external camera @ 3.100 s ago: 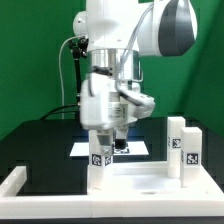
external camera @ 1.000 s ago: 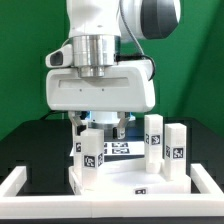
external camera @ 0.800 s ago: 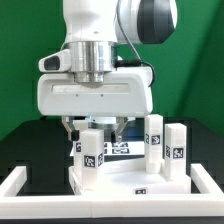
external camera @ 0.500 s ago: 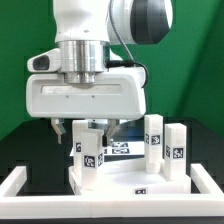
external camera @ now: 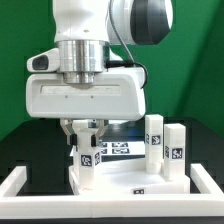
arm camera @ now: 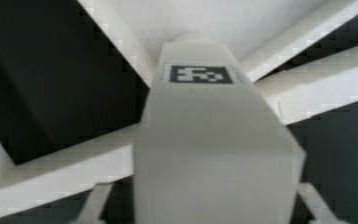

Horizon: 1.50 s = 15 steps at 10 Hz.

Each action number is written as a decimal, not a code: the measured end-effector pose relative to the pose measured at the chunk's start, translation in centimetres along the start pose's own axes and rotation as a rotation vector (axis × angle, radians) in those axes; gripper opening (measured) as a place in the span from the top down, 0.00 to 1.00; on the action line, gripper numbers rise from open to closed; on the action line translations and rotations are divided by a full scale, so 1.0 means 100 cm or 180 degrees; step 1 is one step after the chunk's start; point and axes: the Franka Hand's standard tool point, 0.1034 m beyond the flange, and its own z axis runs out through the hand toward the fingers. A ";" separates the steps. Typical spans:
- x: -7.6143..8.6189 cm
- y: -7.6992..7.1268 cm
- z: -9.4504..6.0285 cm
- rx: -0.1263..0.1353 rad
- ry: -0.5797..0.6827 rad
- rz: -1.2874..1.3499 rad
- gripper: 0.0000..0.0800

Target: Assemble desk

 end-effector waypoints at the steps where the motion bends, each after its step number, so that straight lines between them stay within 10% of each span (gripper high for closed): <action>1: 0.000 0.000 0.000 0.0000 0.0000 0.0116 0.64; 10: -0.003 0.000 0.003 -0.0115 -0.0208 0.3802 0.64; 15: -0.009 -0.007 0.001 -0.0235 -0.0153 0.4472 0.63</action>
Offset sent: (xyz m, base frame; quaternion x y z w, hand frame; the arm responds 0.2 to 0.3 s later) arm 0.0000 0.0000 0.0000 0.0000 0.0000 0.1938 0.9810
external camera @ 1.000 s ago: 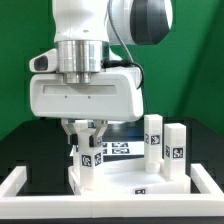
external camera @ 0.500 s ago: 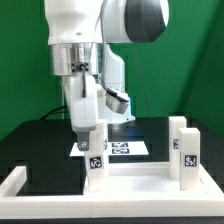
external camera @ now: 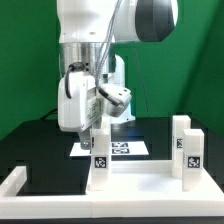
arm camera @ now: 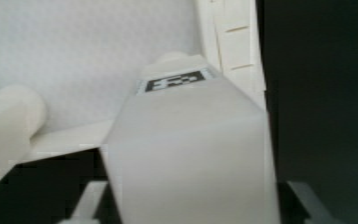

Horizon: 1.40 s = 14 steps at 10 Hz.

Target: Assemble desk

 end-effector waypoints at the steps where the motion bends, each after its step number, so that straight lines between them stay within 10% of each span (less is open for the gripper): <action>1: 0.000 0.002 0.001 -0.0013 0.0030 -0.0280 0.63; 3: -0.010 0.007 0.001 -0.0072 0.0192 -0.1155 0.30; 8: -0.011 0.008 0.002 -0.0126 0.0212 -0.2383 0.19; 11: -0.027 0.007 -0.003 0.0250 0.0508 -0.4123 0.19; 14: -0.023 0.009 -0.003 0.0227 0.0571 -0.4719 0.19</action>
Offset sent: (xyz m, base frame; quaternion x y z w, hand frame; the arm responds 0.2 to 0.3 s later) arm -0.0242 0.0272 0.0026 -0.0605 0.0434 -0.4122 0.9081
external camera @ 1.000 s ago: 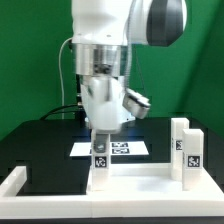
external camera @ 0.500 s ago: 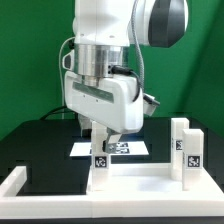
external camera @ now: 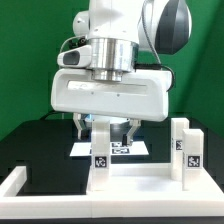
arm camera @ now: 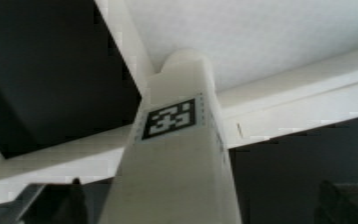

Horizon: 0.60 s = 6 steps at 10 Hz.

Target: Assemble desk

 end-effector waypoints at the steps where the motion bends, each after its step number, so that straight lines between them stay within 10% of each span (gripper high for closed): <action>1: 0.000 0.002 0.000 -0.0017 0.0000 -0.0333 0.19; 6: 0.000 0.022 -0.010 0.0436 -0.0050 -0.0468 0.19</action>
Offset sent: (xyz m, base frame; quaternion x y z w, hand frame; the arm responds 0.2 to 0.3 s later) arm -0.0119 0.0239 0.0136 0.2712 -0.0313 0.0570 0.9603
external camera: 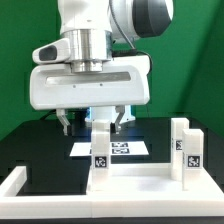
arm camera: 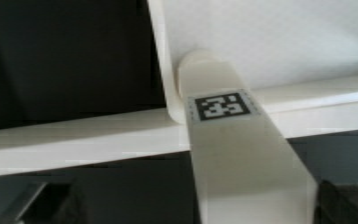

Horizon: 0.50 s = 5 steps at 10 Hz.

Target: Assemble desk

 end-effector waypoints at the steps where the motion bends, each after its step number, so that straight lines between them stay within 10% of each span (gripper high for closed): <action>1: 0.000 -0.001 0.000 -0.0007 -0.0002 -0.0009 0.19; 5: 0.004 0.001 0.007 -0.0131 -0.0064 -0.0362 0.19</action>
Offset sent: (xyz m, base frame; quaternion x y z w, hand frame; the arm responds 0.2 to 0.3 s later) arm 0.0000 0.0000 0.0000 0.0000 0.0000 0.0000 1.0000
